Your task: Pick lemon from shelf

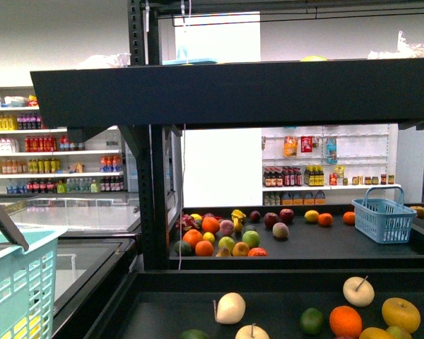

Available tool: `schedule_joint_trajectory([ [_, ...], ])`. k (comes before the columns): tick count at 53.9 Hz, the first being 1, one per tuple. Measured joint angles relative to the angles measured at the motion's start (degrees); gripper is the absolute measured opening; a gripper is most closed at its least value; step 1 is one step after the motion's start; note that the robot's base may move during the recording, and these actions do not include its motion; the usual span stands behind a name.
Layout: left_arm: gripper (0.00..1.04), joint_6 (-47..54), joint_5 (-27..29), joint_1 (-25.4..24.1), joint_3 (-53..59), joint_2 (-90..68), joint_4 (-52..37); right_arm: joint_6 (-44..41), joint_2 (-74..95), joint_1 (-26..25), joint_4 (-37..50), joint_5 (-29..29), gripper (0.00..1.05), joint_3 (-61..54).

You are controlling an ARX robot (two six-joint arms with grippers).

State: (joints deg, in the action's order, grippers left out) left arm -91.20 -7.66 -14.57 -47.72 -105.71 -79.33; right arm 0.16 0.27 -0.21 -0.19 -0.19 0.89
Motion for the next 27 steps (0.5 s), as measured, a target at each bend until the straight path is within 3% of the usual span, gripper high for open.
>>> schedule_joint_trajectory([
  [16, 0.11, 0.2, -6.97, -3.87, -2.62, -3.43, -0.15, 0.0, 0.0, 0.0, 0.0, 0.02, 0.97, 0.0],
  [27, 0.11, 2.32, -7.17, -5.68, -5.18, -4.68, -0.15, 0.0, 0.0, 0.0, 0.0, 0.0, 0.97, 0.0],
])
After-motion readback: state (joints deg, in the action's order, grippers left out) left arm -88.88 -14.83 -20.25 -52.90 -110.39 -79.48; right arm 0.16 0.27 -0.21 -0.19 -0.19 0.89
